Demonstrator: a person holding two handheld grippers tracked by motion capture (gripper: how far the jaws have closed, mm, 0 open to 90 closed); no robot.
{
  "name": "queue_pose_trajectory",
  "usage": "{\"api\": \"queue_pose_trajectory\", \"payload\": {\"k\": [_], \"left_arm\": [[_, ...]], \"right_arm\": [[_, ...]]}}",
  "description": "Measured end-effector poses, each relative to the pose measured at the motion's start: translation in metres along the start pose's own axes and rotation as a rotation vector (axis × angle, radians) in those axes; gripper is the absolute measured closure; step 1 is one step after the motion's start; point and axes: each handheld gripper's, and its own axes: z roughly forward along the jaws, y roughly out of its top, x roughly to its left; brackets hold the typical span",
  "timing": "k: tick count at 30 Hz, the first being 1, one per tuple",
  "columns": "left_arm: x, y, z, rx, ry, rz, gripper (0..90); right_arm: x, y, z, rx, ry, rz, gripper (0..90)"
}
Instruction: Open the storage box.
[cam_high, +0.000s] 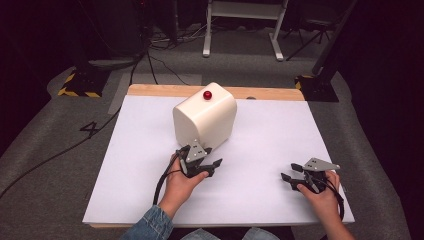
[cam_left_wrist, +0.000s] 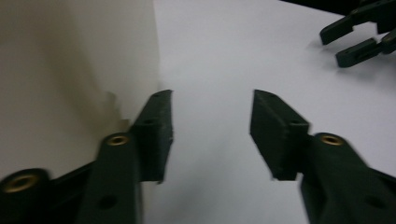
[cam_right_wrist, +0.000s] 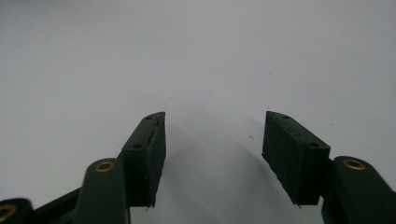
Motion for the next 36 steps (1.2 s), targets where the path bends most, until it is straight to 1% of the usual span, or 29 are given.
{"api": "queue_pose_trajectory", "payload": {"k": [1,2,3,4,5,6,8,11,14,15,18,21,22,23,24,25,26,27,28,31,33,35,36], "left_arm": [[0.003,-0.001,-0.002,0.004,0.011,0.011,56.2],[0.005,-0.001,-0.003,0.006,0.017,0.002,59.2],[0.007,-0.001,-0.005,0.012,0.031,-0.006,60.2],[0.009,-0.001,-0.006,0.021,0.055,0.001,60.9],[0.011,-0.002,-0.007,0.040,0.094,0.023,61.6],[0.011,-0.002,-0.008,0.052,0.119,0.032,61.7],[0.017,-0.004,-0.010,0.078,0.159,0.037,60.9],[0.030,-0.007,-0.017,0.082,0.188,-0.016,60.8],[0.044,-0.011,-0.025,0.084,0.213,-0.052,60.7],[0.048,-0.013,-0.027,0.089,0.225,-0.058,60.6],[0.061,-0.018,-0.032,0.090,0.270,-0.098,59.2],[0.074,-0.023,-0.035,0.088,0.331,-0.135,55.9],[0.078,-0.024,-0.036,0.093,0.362,-0.147,54.1],[0.081,-0.025,-0.036,0.100,0.391,-0.151,48.9],[0.087,-0.028,-0.037,0.090,0.428,-0.160,44.1],[0.090,-0.030,-0.038,0.078,0.429,-0.185,42.1],[0.093,-0.032,-0.041,0.066,0.413,-0.212,42.4],[0.094,-0.033,-0.043,0.057,0.401,-0.228,42.4],[0.093,-0.032,-0.045,0.055,0.399,-0.227,42.0],[0.085,-0.028,-0.053,0.053,0.399,-0.199,36.8],[0.078,-0.025,-0.060,0.056,0.403,-0.168,35.3],[0.071,-0.025,-0.068,0.050,0.395,-0.159,33.6],[0.068,-0.026,-0.072,0.046,0.387,-0.157,32.7]], "right_arm": [[0.000,0.000,0.000,-0.001,0.000,0.000,40.4],[0.000,0.000,0.000,-0.002,0.000,0.001,40.2],[0.000,0.000,0.000,-0.002,-0.001,0.001,40.1],[0.000,0.000,0.000,-0.002,-0.001,0.001,40.0],[0.000,0.000,0.000,-0.002,-0.002,0.001,40.0],[0.000,0.000,0.000,-0.001,-0.002,0.000,40.0],[0.000,0.000,0.000,-0.001,-0.003,-0.003,40.0],[0.000,0.000,-0.001,-0.005,-0.003,-0.005,39.6],[0.000,0.000,0.000,-0.003,0.000,-0.004,39.5],[0.000,0.000,0.000,-0.001,0.000,-0.004,39.5],[0.001,0.000,0.000,-0.001,0.003,-0.005,39.5],[0.001,0.000,0.000,-0.005,0.005,-0.007,39.2],[0.001,0.000,0.000,-0.008,0.005,-0.007,39.1],[0.001,0.001,0.000,-0.012,0.006,-0.005,39.0],[0.001,0.001,0.000,-0.015,0.008,-0.007,38.8],[0.002,0.001,0.000,-0.022,0.013,-0.004,38.7],[0.002,0.002,0.000,-0.027,0.020,-0.004,39.0],[0.003,0.005,0.000,-0.035,0.019,0.001,39.1],[0.004,0.008,-0.001,-0.044,0.017,0.003,39.1],[0.005,0.025,0.000,-0.083,0.031,0.006,39.6],[0.006,0.040,0.002,-0.100,0.033,-0.003,40.0],[0.007,0.055,0.005,-0.118,0.043,-0.016,40.1],[0.008,0.068,0.007,-0.128,0.052,-0.025,40.1]]}}
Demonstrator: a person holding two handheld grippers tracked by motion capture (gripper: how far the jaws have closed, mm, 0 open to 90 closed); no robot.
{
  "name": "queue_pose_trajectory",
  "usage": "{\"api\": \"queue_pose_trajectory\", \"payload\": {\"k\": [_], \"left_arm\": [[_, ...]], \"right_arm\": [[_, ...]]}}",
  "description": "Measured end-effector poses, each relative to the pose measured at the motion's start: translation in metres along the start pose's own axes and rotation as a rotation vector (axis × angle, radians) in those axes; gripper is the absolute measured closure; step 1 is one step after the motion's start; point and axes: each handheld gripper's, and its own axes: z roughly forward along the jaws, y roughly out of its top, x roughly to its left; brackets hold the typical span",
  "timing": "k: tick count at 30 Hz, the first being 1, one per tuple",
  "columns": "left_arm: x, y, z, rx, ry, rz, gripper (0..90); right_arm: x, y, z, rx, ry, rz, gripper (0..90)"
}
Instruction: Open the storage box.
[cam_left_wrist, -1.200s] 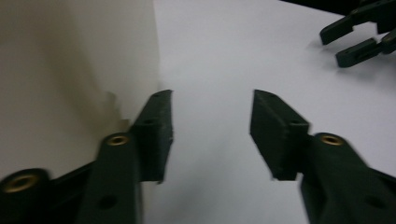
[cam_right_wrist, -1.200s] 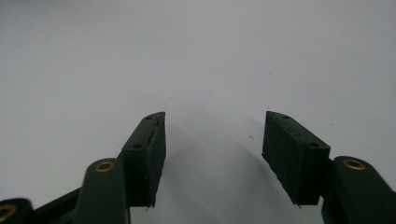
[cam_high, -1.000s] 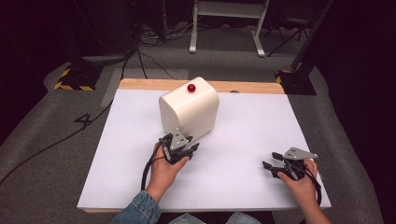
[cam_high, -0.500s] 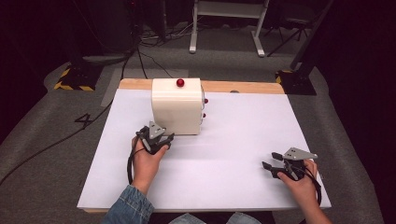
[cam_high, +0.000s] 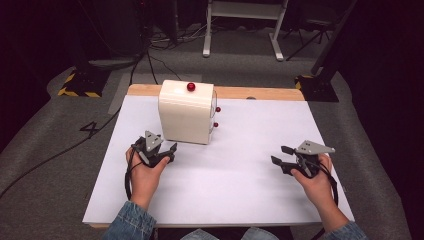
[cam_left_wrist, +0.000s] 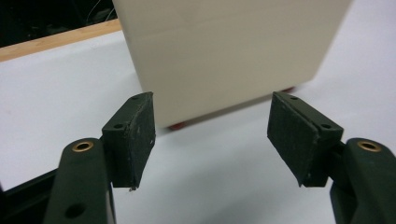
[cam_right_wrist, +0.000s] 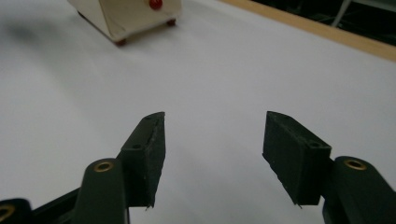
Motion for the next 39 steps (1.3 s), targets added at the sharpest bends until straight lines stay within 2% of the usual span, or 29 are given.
{"api": "queue_pose_trajectory", "payload": {"k": [4,7,10,15,19,22,23,27,30,31,34,39], "left_arm": [[-0.005,-0.005,-0.020,-0.026,-0.036,-0.011,31.8],[-0.009,-0.010,-0.035,-0.034,-0.054,-0.002,31.5],[-0.013,-0.017,-0.048,-0.030,-0.068,0.014,31.3],[-0.018,-0.029,-0.065,-0.018,-0.098,0.032,30.7],[-0.019,-0.037,-0.073,-0.008,-0.106,0.039,30.6],[-0.019,-0.040,-0.074,-0.005,-0.108,0.034,30.6],[-0.019,-0.041,-0.073,0.001,-0.108,0.040,30.6],[-0.019,-0.040,-0.066,0.006,-0.119,0.048,30.6],[-0.021,-0.040,-0.061,0.011,-0.132,0.055,30.6],[-0.021,-0.040,-0.061,0.011,-0.132,0.055,30.6],[-0.022,-0.040,-0.058,0.020,-0.139,0.060,30.5],[-0.020,-0.041,-0.058,0.020,-0.139,0.055,30.5]], "right_arm": [[-0.001,0.039,0.015,-0.046,0.057,-0.015,39.6],[-0.006,0.065,0.032,-0.072,0.087,-0.030,39.8],[-0.008,0.090,0.050,-0.093,0.074,-0.017,40.0],[-0.007,0.127,0.070,-0.112,0.108,-0.064,40.1],[-0.002,0.151,0.082,-0.132,0.112,-0.066,38.3],[0.002,0.160,0.087,-0.137,0.105,-0.082,38.5],[0.009,0.169,0.090,-0.151,0.111,-0.075,38.8],[0.025,0.179,0.090,-0.165,0.128,-0.098,39.2],[0.037,0.184,0.093,-0.167,0.128,-0.123,38.8],[0.037,0.184,0.093,-0.167,0.128,-0.123,38.8],[0.050,0.187,0.103,-0.148,0.123,-0.136,39.1],[0.059,0.191,0.117,-0.128,0.104,-0.150,39.0]]}}
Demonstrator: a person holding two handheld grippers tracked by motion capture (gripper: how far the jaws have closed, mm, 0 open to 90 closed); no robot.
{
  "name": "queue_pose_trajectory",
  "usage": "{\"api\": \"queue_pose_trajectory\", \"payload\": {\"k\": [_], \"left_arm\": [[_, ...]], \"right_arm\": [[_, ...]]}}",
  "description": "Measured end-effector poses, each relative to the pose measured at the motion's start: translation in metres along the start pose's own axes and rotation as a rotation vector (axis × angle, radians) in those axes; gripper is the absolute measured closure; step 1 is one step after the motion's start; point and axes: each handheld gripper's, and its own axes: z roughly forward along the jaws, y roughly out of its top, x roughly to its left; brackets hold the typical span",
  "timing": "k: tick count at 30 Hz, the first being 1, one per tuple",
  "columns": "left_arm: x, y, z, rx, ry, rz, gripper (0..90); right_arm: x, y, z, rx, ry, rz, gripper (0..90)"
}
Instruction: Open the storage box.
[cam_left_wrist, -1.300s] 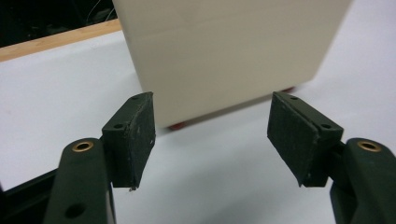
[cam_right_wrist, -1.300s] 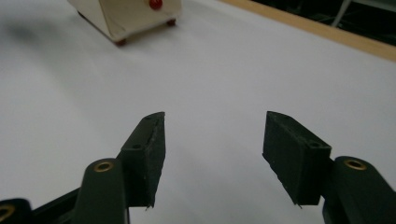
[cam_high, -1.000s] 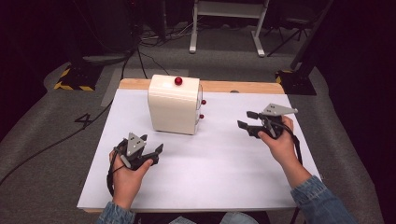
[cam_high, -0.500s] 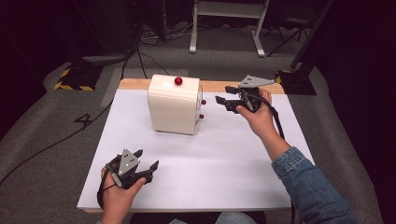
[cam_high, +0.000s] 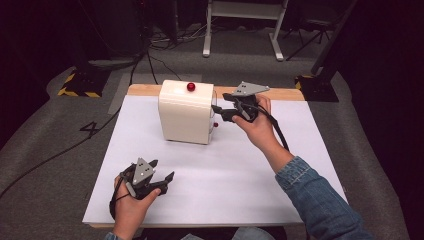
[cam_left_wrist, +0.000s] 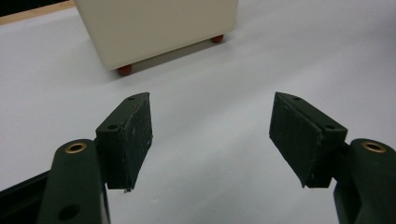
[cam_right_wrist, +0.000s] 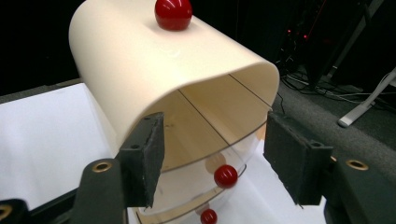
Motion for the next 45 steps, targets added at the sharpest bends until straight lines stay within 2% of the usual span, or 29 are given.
{"api": "queue_pose_trajectory", "payload": {"k": [5,8,10,16,19,21,22,24,26,28,30,32,33,37,41,45], "left_arm": [[0.002,-0.002,-0.002,0.000,0.005,-0.007,30.4],[0.003,-0.003,-0.004,-0.005,0.010,-0.016,30.4],[0.003,-0.003,-0.004,-0.004,0.012,-0.017,30.4],[0.002,-0.003,-0.002,0.002,0.007,-0.013,30.4],[0.000,-0.001,0.000,-0.001,0.000,-0.005,30.3],[0.000,-0.001,0.000,-0.001,0.000,-0.009,30.2],[0.000,-0.001,0.000,0.001,-0.001,-0.006,30.3],[0.001,-0.001,0.001,0.002,-0.001,-0.006,30.2],[0.002,-0.001,0.002,0.006,-0.002,-0.007,30.1],[0.004,-0.001,0.003,0.012,-0.005,-0.005,29.8],[0.007,-0.003,0.004,0.040,0.010,0.019,28.4],[0.011,-0.006,0.005,0.088,0.021,0.042,27.8],[0.011,-0.006,0.005,0.088,0.021,0.042,27.8],[0.025,-0.017,0.008,0.162,0.009,0.017,27.4],[0.033,-0.025,0.013,0.194,0.003,-0.003,26.8],[0.036,-0.029,0.018,0.229,0.006,-0.004,25.1]], "right_arm": [[0.001,0.000,0.014,0.019,0.021,0.009,39.2],[0.006,-0.001,0.015,0.022,0.028,-0.002,45.1],[0.010,0.000,0.013,0.028,0.029,-0.022,45.5],[0.026,0.002,0.005,0.043,0.064,-0.038,42.7],[0.048,0.002,0.000,0.041,0.092,-0.062,40.8],[0.051,0.002,-0.002,0.040,0.095,-0.067,40.8],[0.058,0.002,-0.006,0.030,0.098,-0.071,40.6],[0.062,0.001,-0.008,0.030,0.101,-0.068,39.2],[0.062,0.000,-0.011,0.042,0.080,-0.064,36.2],[0.059,-0.001,-0.016,0.032,0.080,-0.042,35.9],[0.056,-0.005,-0.024,0.045,0.060,-0.025,35.7],[0.054,-0.010,-0.033,0.055,0.057,-0.015,35.1],[0.054,-0.010,-0.033,0.055,0.057,-0.015,35.1],[0.048,-0.030,-0.053,0.068,0.043,0.017,33.9],[0.046,-0.049,-0.054,0.090,0.036,0.051,35.1],[0.046,-0.070,-0.044,0.117,0.032,0.074,39.8]]}}
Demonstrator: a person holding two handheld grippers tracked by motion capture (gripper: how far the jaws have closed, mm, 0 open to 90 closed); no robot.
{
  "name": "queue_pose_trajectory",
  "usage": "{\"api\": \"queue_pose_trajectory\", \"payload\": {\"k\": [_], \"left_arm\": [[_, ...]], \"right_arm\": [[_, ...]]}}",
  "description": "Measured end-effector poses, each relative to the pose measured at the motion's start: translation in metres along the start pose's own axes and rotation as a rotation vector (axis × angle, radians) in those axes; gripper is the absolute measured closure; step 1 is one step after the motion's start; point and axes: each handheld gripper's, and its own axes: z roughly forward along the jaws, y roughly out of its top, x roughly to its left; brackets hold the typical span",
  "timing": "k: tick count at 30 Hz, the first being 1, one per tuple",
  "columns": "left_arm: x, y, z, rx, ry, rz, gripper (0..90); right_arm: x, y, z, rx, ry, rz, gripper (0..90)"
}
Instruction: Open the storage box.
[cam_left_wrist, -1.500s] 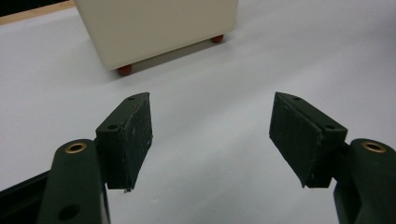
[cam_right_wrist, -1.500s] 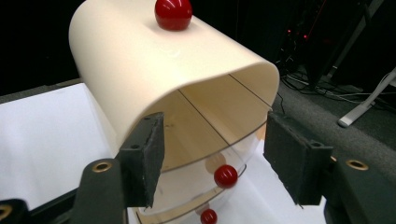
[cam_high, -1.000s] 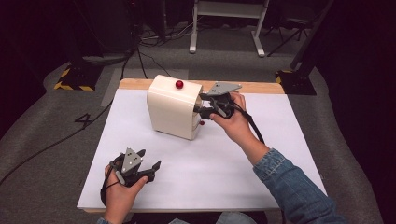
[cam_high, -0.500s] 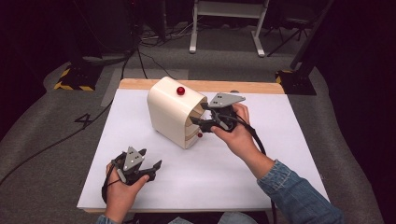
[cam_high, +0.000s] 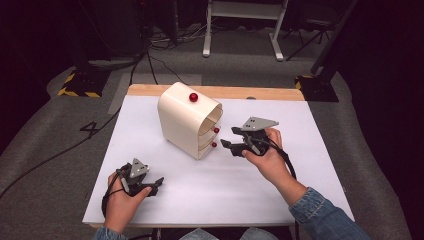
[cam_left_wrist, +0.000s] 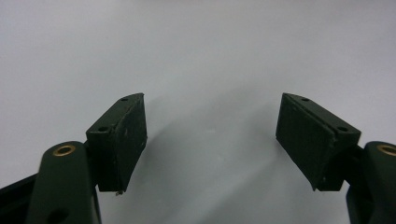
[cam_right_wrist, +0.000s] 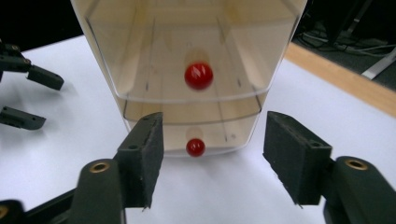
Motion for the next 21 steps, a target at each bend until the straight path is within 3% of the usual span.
{"api": "queue_pose_trajectory", "payload": {"k": [9,15,21], "left_arm": [[0.002,0.001,0.003,0.023,-0.009,-0.016,24.0],[0.002,0.000,0.003,0.024,-0.011,-0.017,23.9],[0.002,0.000,0.003,0.023,-0.012,-0.017,23.8]], "right_arm": [[-0.003,-0.023,0.032,0.022,0.022,0.020,48.0],[0.001,-0.035,0.052,-0.044,0.033,-0.005,47.3],[0.006,-0.047,0.063,-0.106,0.044,0.001,50.0]]}}
